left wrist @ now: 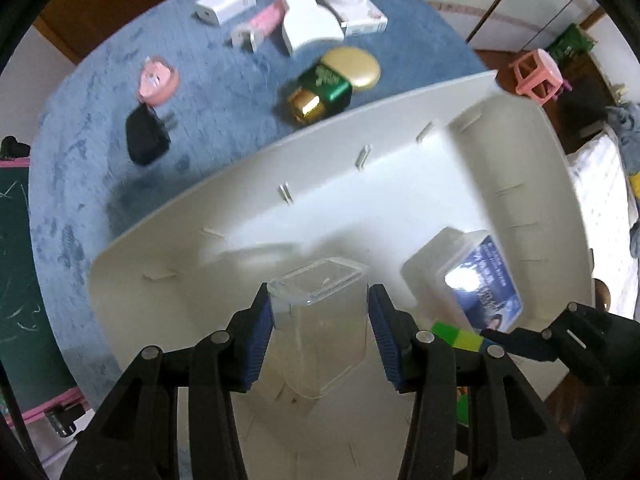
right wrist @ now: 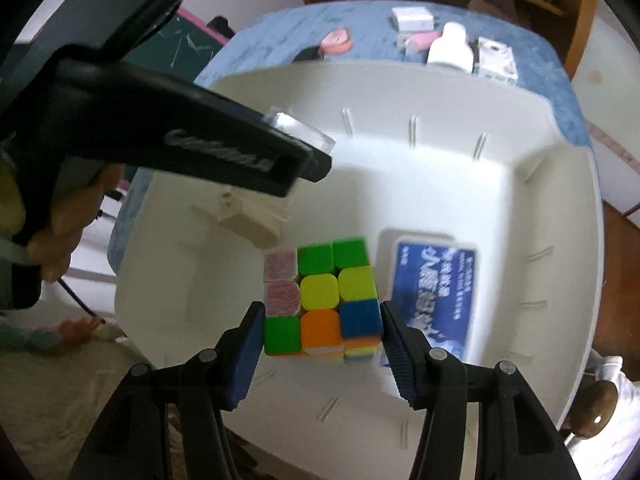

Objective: Organize rigid objects
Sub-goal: 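Lower the clear box and Rubik's cube into the white tray and release both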

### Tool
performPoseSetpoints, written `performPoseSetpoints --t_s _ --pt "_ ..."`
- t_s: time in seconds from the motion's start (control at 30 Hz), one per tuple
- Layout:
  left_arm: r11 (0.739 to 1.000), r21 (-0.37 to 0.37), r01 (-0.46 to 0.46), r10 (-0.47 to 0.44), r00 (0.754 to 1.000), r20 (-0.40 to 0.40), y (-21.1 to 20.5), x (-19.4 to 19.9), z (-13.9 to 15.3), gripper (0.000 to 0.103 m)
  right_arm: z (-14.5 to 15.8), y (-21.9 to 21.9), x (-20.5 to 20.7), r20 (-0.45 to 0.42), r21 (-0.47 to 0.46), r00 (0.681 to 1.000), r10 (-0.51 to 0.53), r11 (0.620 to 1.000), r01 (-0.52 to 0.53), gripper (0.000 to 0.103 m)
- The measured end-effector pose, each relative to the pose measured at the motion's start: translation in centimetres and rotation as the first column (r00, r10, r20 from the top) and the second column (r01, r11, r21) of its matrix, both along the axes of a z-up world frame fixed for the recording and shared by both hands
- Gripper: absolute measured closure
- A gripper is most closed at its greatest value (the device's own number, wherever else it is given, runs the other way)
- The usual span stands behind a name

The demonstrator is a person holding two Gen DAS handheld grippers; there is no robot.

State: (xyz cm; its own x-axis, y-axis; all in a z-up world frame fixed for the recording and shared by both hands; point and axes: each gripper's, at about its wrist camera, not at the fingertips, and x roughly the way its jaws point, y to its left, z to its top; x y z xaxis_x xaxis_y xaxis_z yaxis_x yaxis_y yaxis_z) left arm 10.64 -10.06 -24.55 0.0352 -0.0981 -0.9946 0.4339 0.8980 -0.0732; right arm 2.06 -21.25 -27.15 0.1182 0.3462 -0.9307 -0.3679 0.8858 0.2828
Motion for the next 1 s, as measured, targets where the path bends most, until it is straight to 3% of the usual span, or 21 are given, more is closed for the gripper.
performPoseSetpoints --t_s 0.2,0.37,0.53,0.83,1.0 --pt "0.999 0.032 0.016 -0.015 1.000 -0.024 -0.6 0.2 -2.3 0.052 -0.3 0.1 0.2 0.012 0.037 0.999 0.042 0.998 -0.043 0.045" --pt "0.999 0.023 0.034 -0.032 0.997 -0.075 -1.0 0.2 -3.5 0.050 0.2 -1.1 0.7 0.033 0.139 0.999 0.041 0.989 -0.045 0.034" --pt "1.000 0.013 0.014 -0.013 0.998 -0.065 -1.0 0.4 -2.9 0.030 1.6 -2.5 1.5 0.093 0.205 0.995 0.034 0.977 -0.052 0.027" --pt "0.998 0.022 -0.055 0.056 0.997 -0.057 0.7 1.3 -1.1 0.030 2.3 -5.0 2.8 0.163 0.170 0.986 0.024 0.984 -0.052 0.027" --pt "0.999 0.028 -0.039 0.040 0.998 -0.041 1.0 1.4 0.2 0.030 2.6 -5.2 2.9 0.194 0.148 0.981 0.032 0.987 -0.062 0.027"
